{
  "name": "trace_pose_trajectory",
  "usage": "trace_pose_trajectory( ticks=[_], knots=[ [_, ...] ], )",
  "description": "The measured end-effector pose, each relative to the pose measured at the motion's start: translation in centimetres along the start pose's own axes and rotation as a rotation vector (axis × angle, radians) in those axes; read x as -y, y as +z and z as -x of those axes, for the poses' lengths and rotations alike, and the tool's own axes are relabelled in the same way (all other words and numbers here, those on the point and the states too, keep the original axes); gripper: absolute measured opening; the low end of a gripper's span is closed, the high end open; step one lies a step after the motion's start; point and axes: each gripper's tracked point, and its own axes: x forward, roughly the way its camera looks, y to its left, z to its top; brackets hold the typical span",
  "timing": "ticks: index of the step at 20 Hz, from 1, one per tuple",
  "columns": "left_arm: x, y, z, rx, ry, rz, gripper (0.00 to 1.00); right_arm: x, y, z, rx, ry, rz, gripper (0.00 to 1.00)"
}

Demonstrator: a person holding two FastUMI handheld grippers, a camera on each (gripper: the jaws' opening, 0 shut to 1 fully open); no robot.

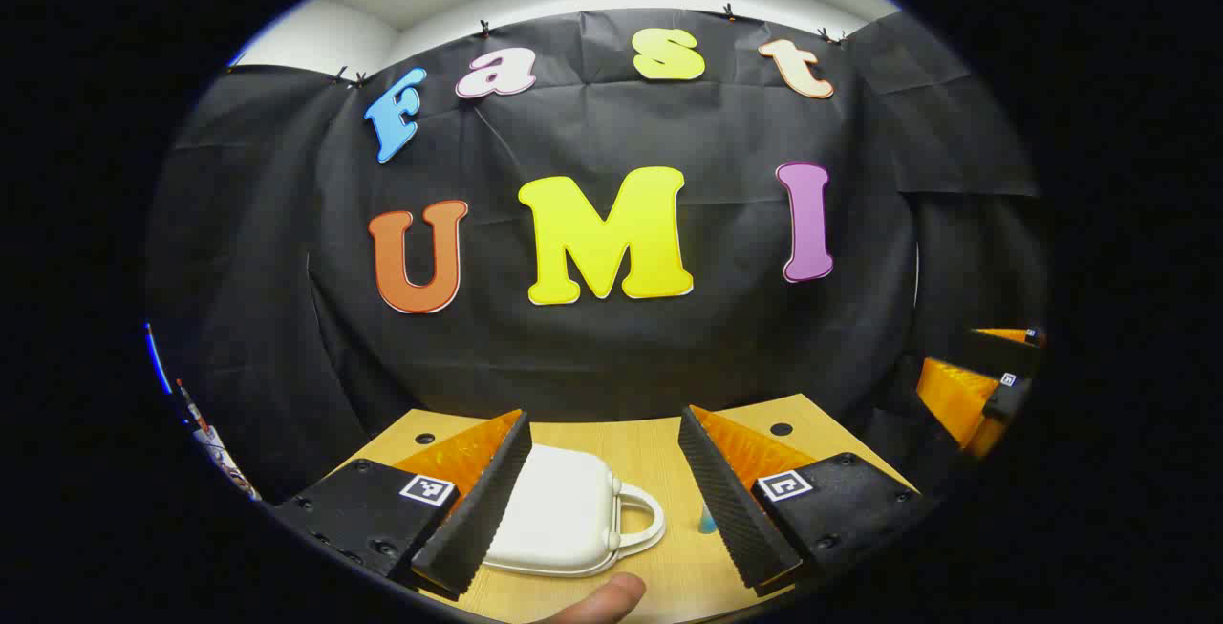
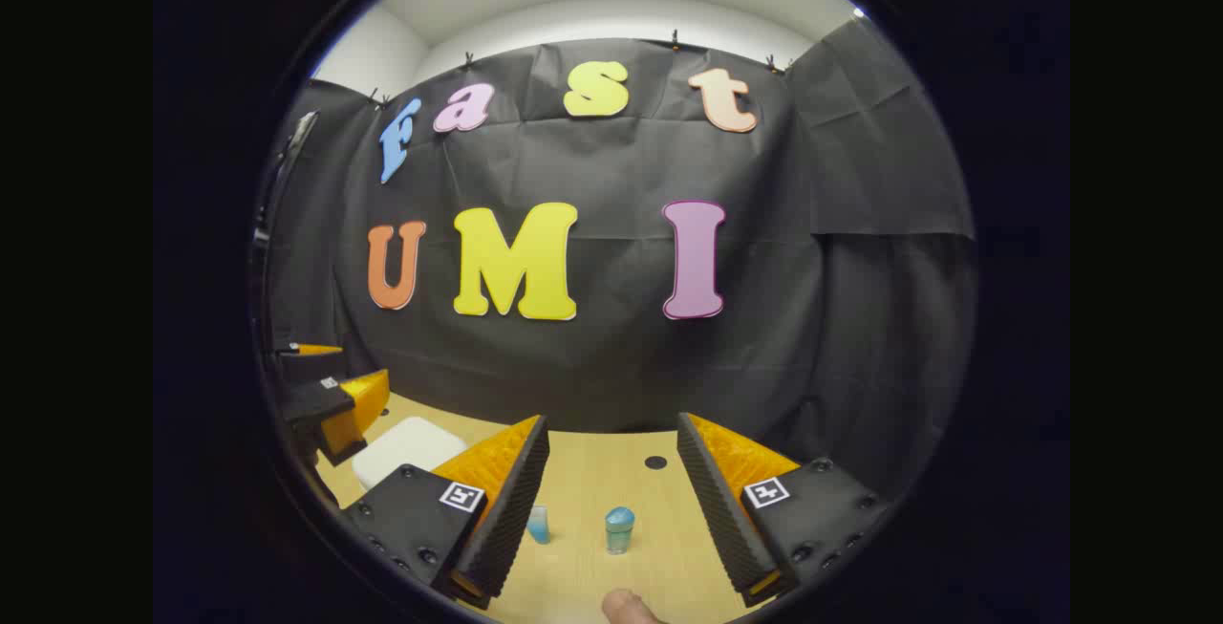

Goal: First open the suitcase, pack the skin care products into it, and then close the suitcase.

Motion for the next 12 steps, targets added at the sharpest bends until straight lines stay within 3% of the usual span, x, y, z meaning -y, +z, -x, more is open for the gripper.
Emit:
trace_pose_trajectory(
  ticks=[12],
  knots=[
    [1.1,-0.4,-2.0,-0.007,-0.014,0.067,0.99,-1.4,0.6,-2.8,-0.031,0.034,0.075,0.79]
  ],
)
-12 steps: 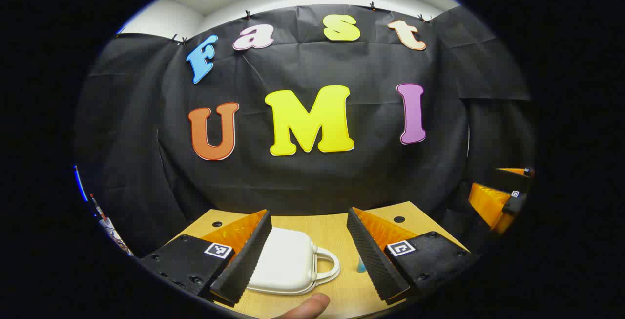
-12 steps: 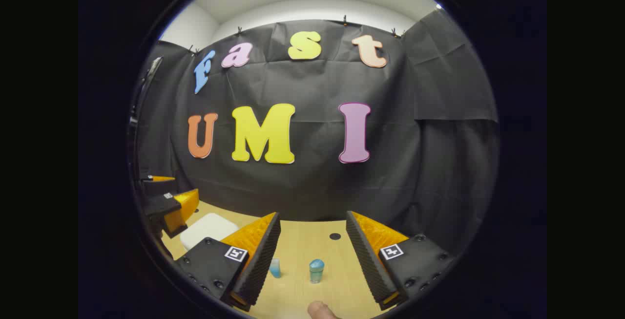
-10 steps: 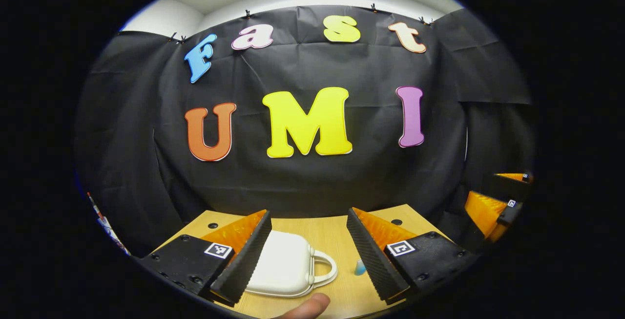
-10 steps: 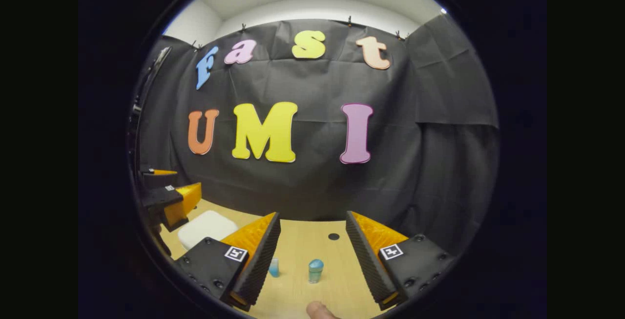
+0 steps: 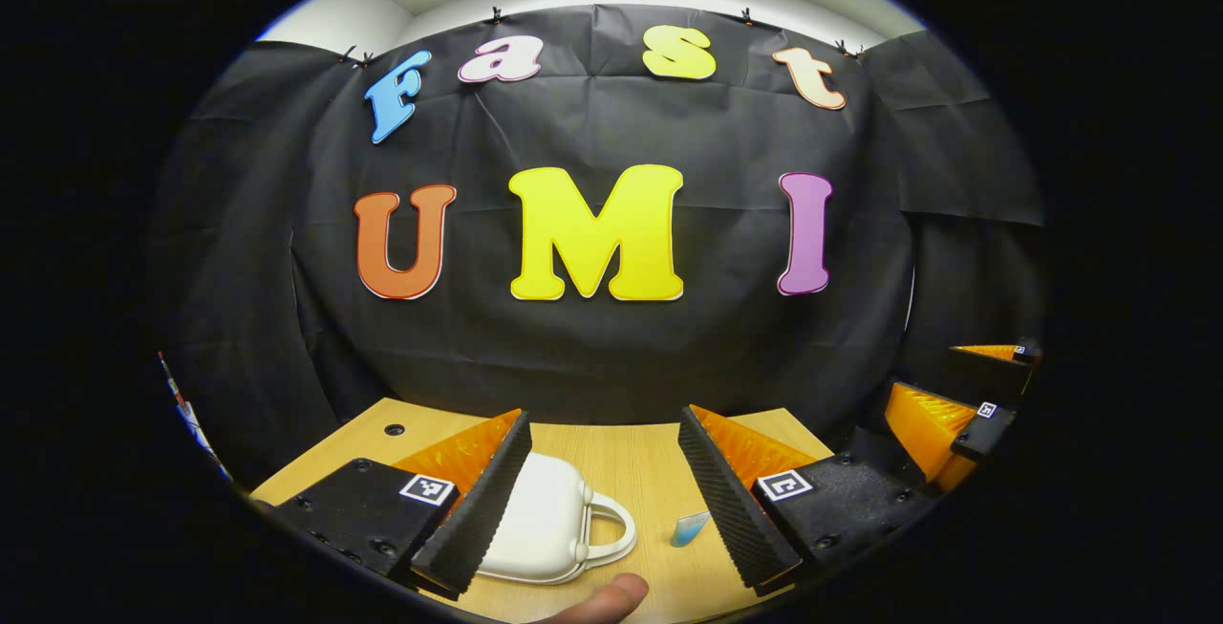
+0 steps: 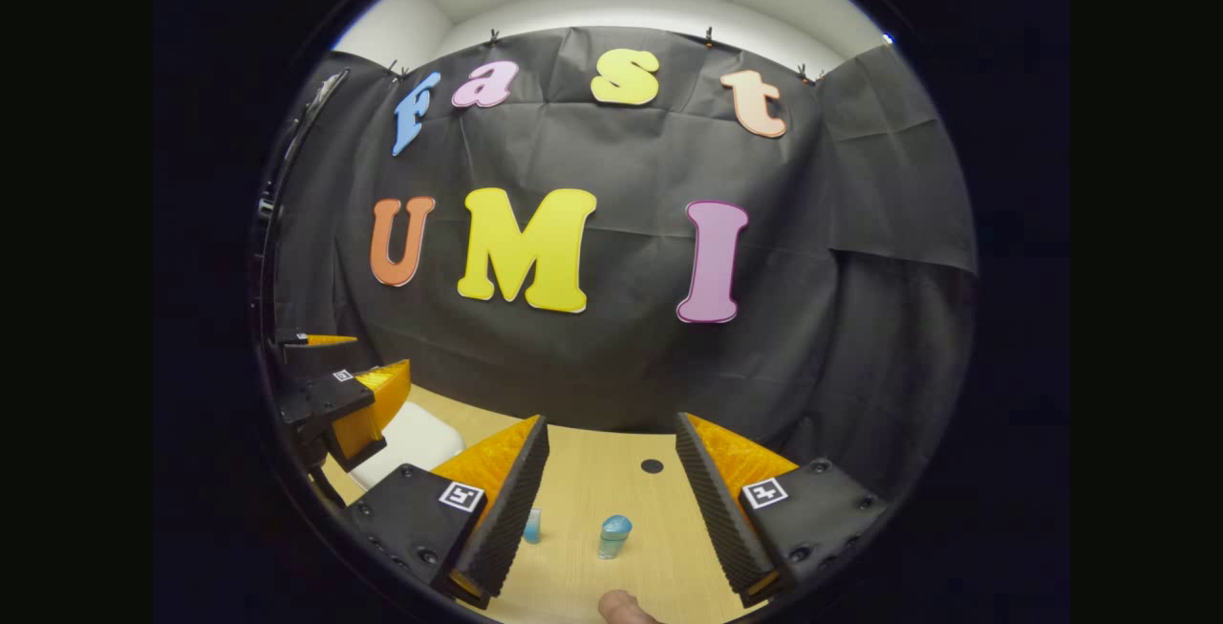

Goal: First open the suitcase, pack the skin care products into it, and then close the suitcase.

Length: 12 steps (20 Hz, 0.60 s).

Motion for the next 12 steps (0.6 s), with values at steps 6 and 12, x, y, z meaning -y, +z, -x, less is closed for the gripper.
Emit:
trace_pose_trajectory(
  ticks=[6,12],
  knots=[
    [0.1,-0.1,0.1,0.009,0.0,0.002,0.94,-0.8,-0.7,-1.0,-0.018,0.043,0.0,0.78],
    [-0.5,-1.7,-0.9,0.0,0.014,-0.025,0.99,0.8,-1.1,-1.7,-0.018,0.029,0.001,0.79]
  ],
)
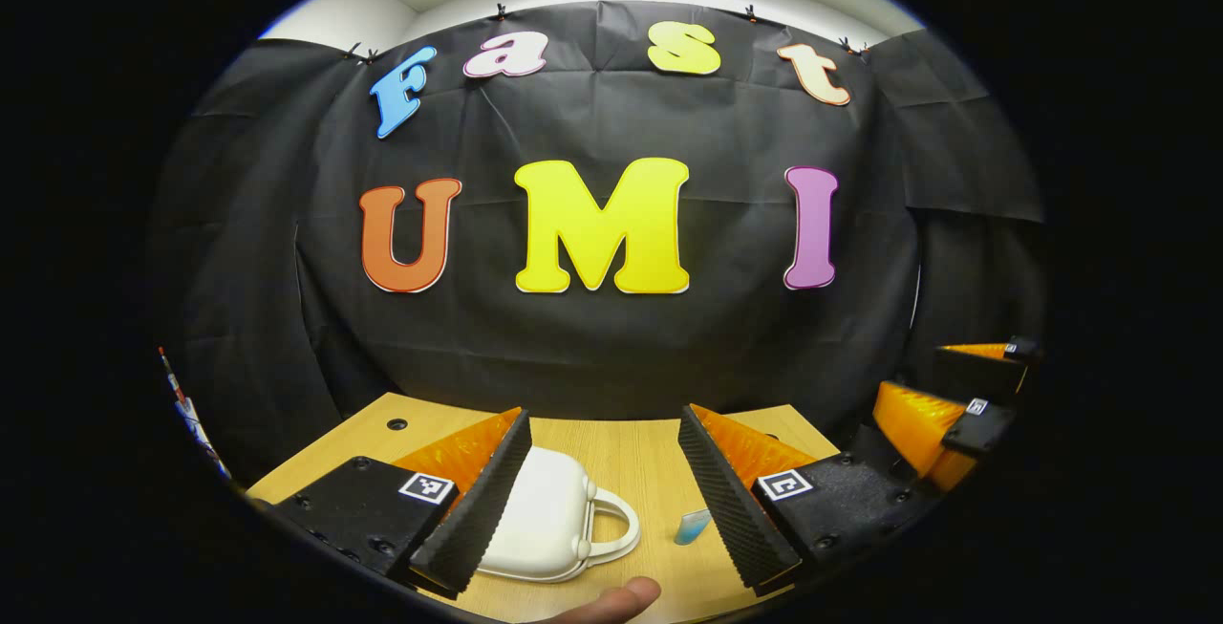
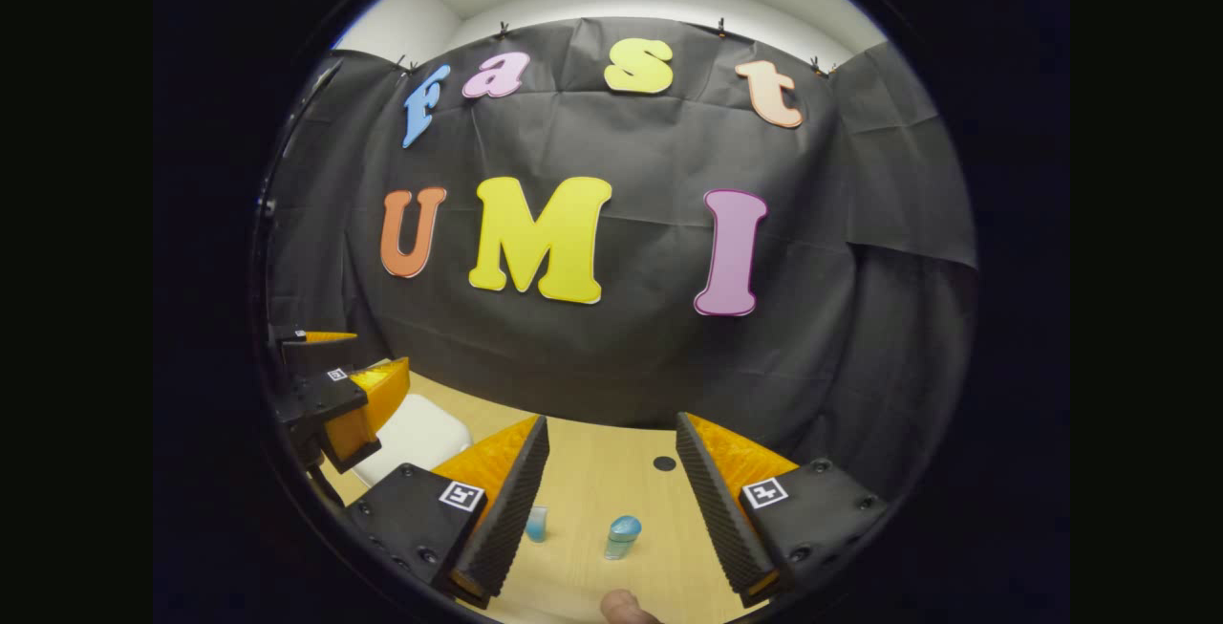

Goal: First open the suitcase, pack the skin care products into it, and then close the suitcase.

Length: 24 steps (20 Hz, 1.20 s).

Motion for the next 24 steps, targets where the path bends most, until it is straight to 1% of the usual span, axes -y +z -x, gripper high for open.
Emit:
trace_pose_trajectory(
  ticks=[3,5,6,8,10,12,13,15,16,18,19,20,21,24],
  knots=[
    [0.1,-2.6,-1.2,0.006,0.001,-0.104,0.99,2.6,-0.5,0.1,0.008,-0.049,0.012,0.8],
    [0.9,-5.8,-2.3,-0.013,-0.042,-0.15,0.99,4.3,-1.6,0.2,-0.006,-0.082,0.009,0.78],
    [1.0,-7.3,-2.7,-0.027,-0.05,-0.191,0.99,5.1,-2.3,0.4,-0.02,-0.097,0.008,0.79],
    [0.7,-10.2,-3.5,-0.064,-0.045,-0.312,0.99,6.6,-4.0,0.9,-0.045,-0.127,0.011,0.79],
    [1.0,-13.2,-4.4,-0.078,-0.061,-0.433,0.98,7.9,-5.8,1.5,-0.071,-0.153,0.01,0.8],
    [1.6,-15.9,-4.8,-0.086,-0.104,-0.571,0.98,8.9,-7.6,2.3,-0.1,-0.172,0.01,0.78],
    [2.1,-17.3,-4.8,-0.086,-0.129,-0.631,0.98,9.3,-8.3,2.7,-0.111,-0.181,0.011,0.8],
    [2.5,-20.6,-4.9,-0.127,-0.161,-0.723,0.97,10.1,-9.4,3.4,-0.128,-0.19,0.004,0.79],
    [2.8,-21.5,-5.2,-0.134,-0.161,-0.774,0.97,10.6,-9.7,3.6,-0.134,-0.197,0.001,0.8],
    [2.8,-22.2,-5.7,-0.121,-0.143,-0.913,0.96,11.6,-10.4,4.1,-0.145,-0.212,-0.007,0.79],
    [3.1,-22.8,-5.7,-0.119,-0.151,-0.962,0.96,12.0,-10.9,4.2,-0.153,-0.219,-0.014,0.79],
    [2.9,-23.4,-6.0,-0.128,-0.143,-1.015,0.96,12.6,-11.3,4.5,-0.162,-0.225,-0.023,0.79],
    [2.9,-24.2,-6.4,-0.15,-0.135,-1.057,0.96,13.0,-11.7,4.8,-0.17,-0.23,-0.029,0.79],
    [1.5,-24.5,-8.4,-0.17,-0.065,-1.154,0.95,14.4,-12.9,5.5,-0.192,-0.246,-0.027,0.79]
  ],
)
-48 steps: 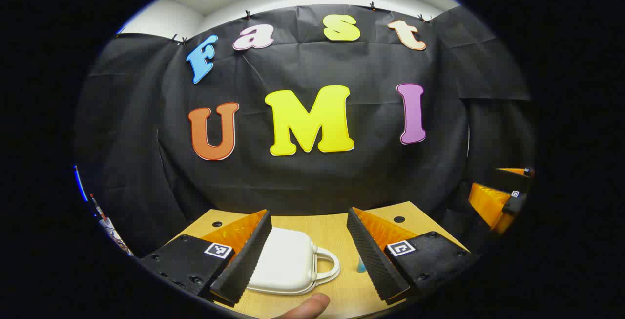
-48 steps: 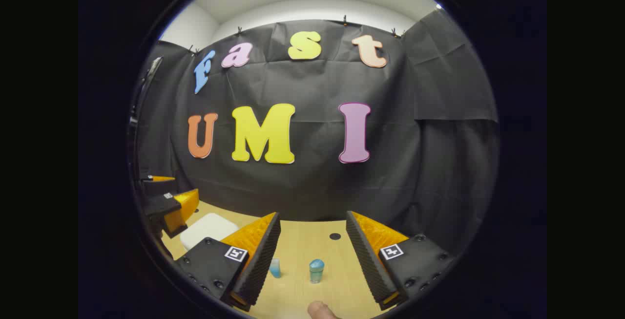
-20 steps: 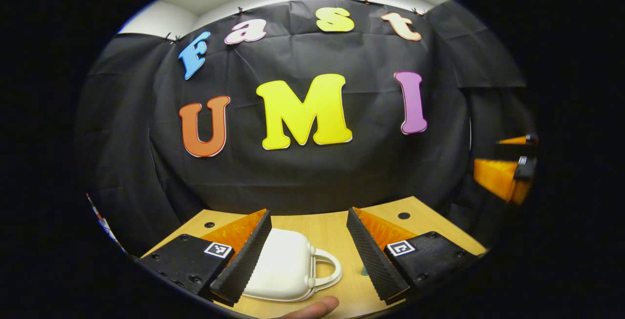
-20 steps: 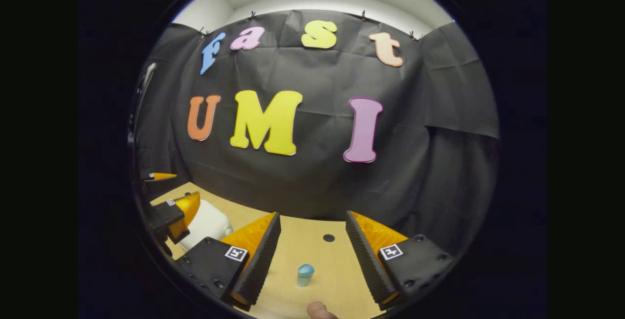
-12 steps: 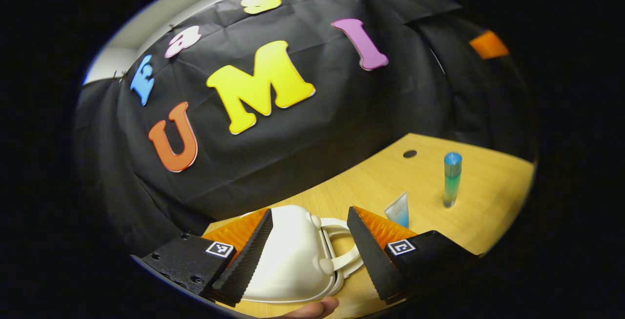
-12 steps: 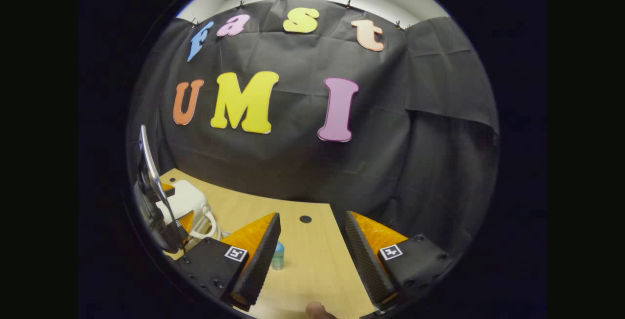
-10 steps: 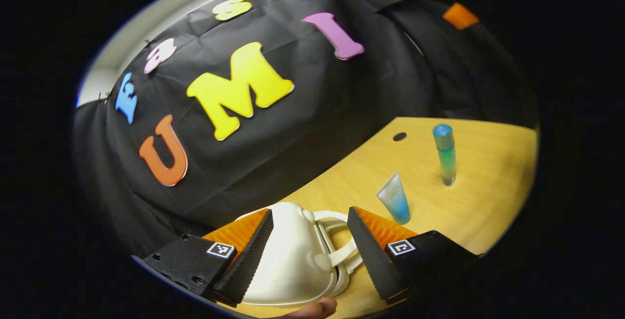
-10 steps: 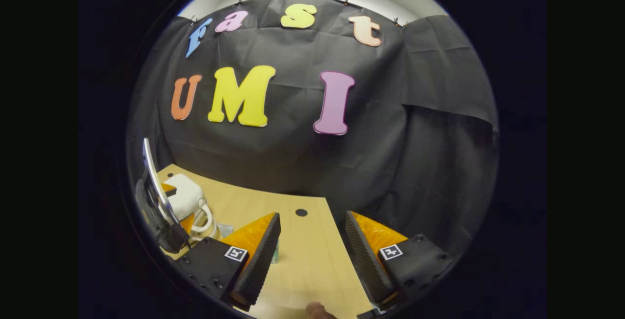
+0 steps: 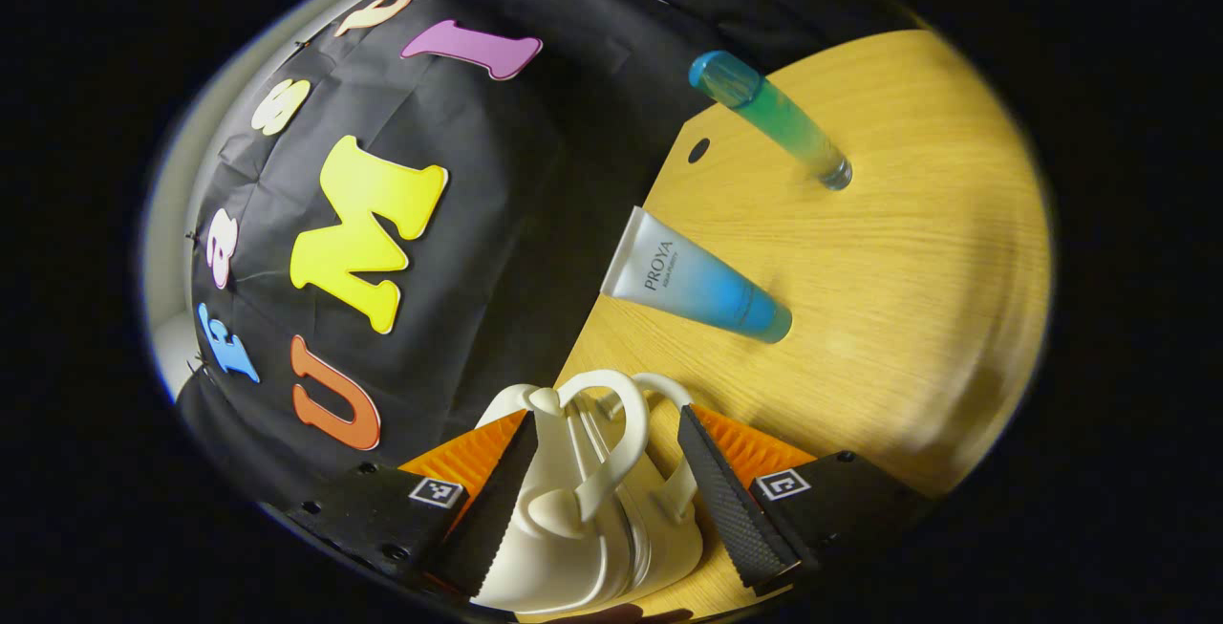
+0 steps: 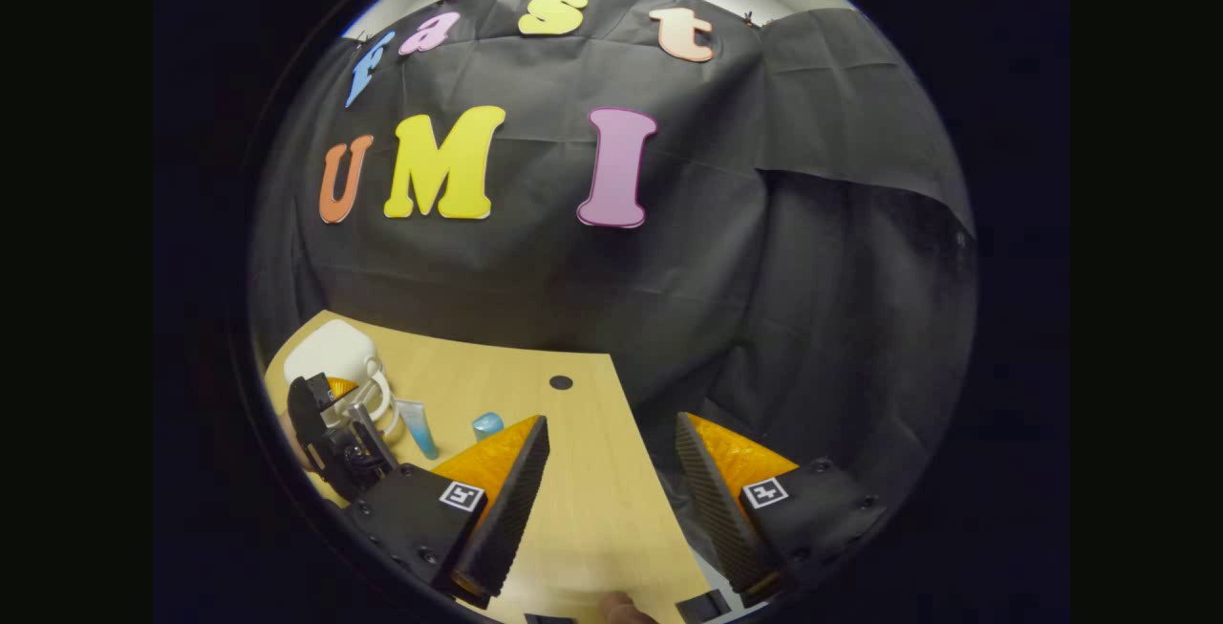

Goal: First open the suitcase, pack the skin care products into it, and then close the suitcase.

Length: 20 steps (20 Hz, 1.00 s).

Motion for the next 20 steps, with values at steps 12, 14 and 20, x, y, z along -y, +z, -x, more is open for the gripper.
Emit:
trace_pose_trajectory(
  ticks=[12,14,20],
  knots=[
    [-1.3,-1.4,-0.6,-0.12,0.02,-0.178,0.16,2.0,-3.9,1.4,-0.075,-0.001,-0.049,0.8],
    [-1.6,-1.4,-0.4,-0.125,-0.016,-0.145,0.08,1.3,-4.0,1.3,-0.076,0.008,-0.039,0.8],
    [-5.5,-1.0,1.0,-0.103,-0.058,0.034,0.03,-2.2,-3.5,0.8,-0.083,0.046,-0.025,0.8]
  ],
)
